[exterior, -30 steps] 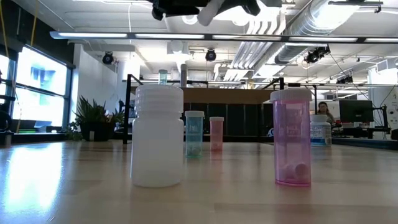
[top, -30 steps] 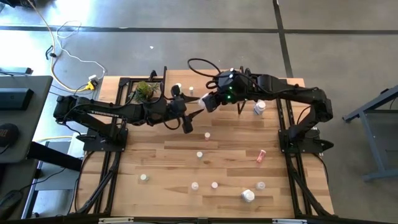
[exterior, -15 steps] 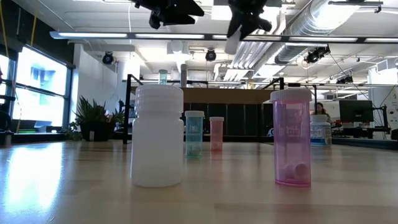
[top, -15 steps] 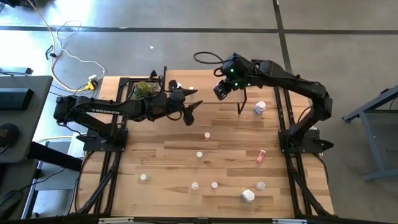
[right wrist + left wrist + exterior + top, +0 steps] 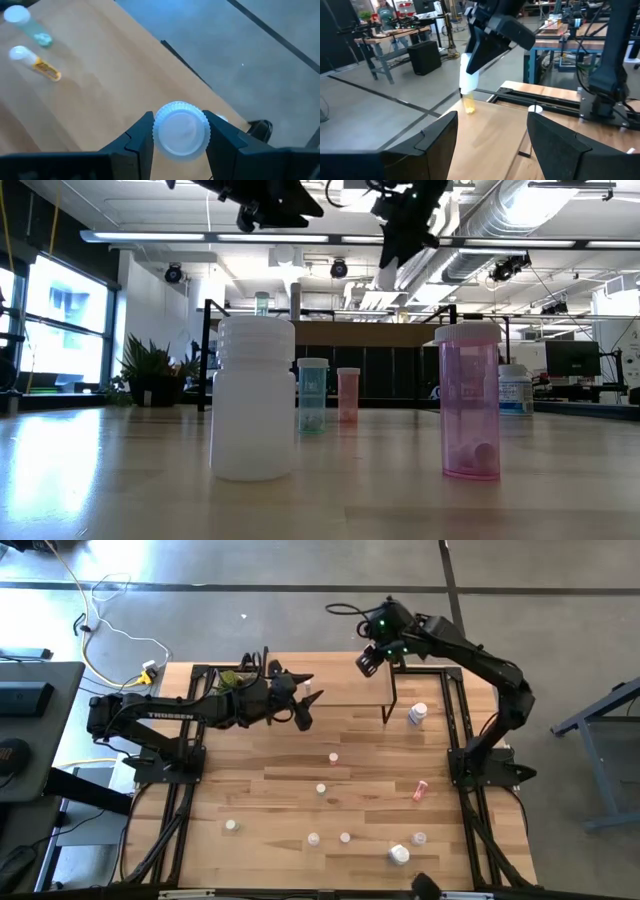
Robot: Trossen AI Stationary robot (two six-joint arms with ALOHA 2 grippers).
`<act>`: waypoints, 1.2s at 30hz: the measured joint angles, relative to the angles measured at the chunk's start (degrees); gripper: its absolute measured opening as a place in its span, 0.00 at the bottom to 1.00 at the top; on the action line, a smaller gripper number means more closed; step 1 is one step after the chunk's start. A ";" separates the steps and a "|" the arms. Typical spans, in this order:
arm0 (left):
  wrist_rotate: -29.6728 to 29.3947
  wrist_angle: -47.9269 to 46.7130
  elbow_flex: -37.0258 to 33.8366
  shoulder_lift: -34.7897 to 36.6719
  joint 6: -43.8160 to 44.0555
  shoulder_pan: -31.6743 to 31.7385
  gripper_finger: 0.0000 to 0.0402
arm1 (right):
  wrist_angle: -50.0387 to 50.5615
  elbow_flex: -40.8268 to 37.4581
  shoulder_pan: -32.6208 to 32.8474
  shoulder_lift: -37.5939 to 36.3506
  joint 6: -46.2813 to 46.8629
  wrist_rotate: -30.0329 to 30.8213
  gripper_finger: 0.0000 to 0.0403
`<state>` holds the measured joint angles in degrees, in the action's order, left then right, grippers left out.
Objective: Pick and place medicine bottles onto shelf by color
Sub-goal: Put the top transparent pill bottle on the shelf
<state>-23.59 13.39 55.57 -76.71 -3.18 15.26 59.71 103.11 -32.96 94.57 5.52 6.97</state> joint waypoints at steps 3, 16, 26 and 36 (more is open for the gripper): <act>0.00 0.00 0.00 0.00 0.00 0.58 0.57 | -1.34 0.00 -1.23 1.20 -1.94 -2.18 0.31; -0.70 -0.11 0.00 0.00 0.00 0.97 0.57 | -4.28 0.00 -1.24 8.19 -5.55 -4.23 0.31; -4.13 -0.07 0.00 0.00 0.04 0.99 0.57 | -4.29 0.00 -1.01 11.22 -5.39 -4.23 0.31; -4.09 -0.02 0.00 0.00 0.04 0.80 0.57 | -3.16 0.07 -1.14 12.94 -4.44 -4.21 0.31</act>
<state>-27.68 13.37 55.57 -76.71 -3.14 16.05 56.55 103.18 -34.11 107.51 1.08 2.76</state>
